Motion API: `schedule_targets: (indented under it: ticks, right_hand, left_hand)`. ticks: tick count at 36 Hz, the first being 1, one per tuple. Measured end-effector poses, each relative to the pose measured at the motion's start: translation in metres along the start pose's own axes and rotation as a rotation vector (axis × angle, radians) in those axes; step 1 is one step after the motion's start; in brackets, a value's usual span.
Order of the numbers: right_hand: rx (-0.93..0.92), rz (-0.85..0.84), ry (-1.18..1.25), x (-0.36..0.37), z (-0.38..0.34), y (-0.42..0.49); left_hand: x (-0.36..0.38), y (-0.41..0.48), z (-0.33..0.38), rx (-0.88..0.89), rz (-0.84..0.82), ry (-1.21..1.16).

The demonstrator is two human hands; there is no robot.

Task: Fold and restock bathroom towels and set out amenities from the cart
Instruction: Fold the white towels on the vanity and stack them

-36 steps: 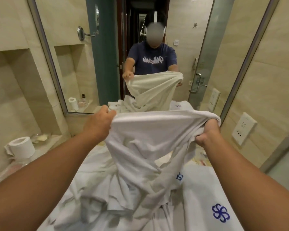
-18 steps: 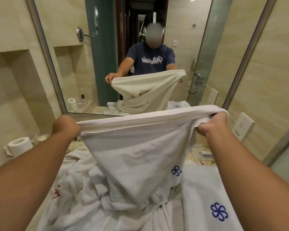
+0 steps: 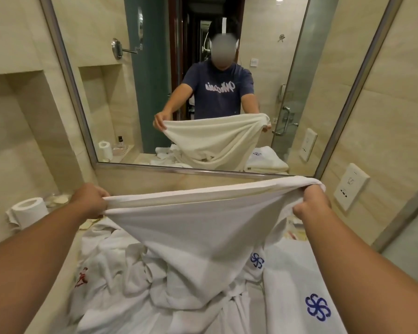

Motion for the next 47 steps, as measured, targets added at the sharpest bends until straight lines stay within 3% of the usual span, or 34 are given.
schedule_targets:
  ticks: [4, 7, 12, 16, 31, 36, 42, 47]
  right_hand:
    - [-0.189, -0.073, -0.086, 0.0, -0.01, -0.03]
    - [-0.234, 0.055, -0.13, -0.012, -0.009, -0.033]
    - [-0.281, 0.096, -0.337, -0.006, -0.007, -0.032]
    - [-0.42, 0.139, -0.475, -0.009, -0.018, -0.034]
    - [-0.448, 0.147, -0.211, -0.039, -0.039, -0.035]
    - [-0.408, 0.118, -0.18, -0.038, -0.033, -0.036]
    - [-0.32, 0.089, -0.228, -0.032, -0.032, -0.028]
    - [-0.271, 0.045, -0.399, -0.029, -0.034, -0.018]
  left_hand:
    - [0.009, 0.0, 0.002, 0.083, -0.052, -0.173]
    - [0.014, -0.002, 0.007, 0.106, -0.058, -0.138]
    - [0.025, -0.009, 0.019, 0.119, -0.079, -0.118]
    - [0.019, -0.003, 0.019, 0.126, -0.035, -0.126]
    - [0.007, -0.006, 0.006, 0.06, 0.103, -0.294]
    - [0.003, -0.004, 0.013, 0.135, 0.074, -0.164]
    - [0.024, -0.018, 0.042, 0.342, -0.266, 0.107]
    - [0.028, -0.013, 0.045, 0.428, -0.257, 0.288]
Point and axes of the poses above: each hand's wrist, its own y-axis towards the middle knuckle, its own x-axis out of the palm, z = x × y, the point moved 9 cm from there along y, towards the middle knuckle, and after that the axes turned 15 degrees about x, right-handed, at the moved point
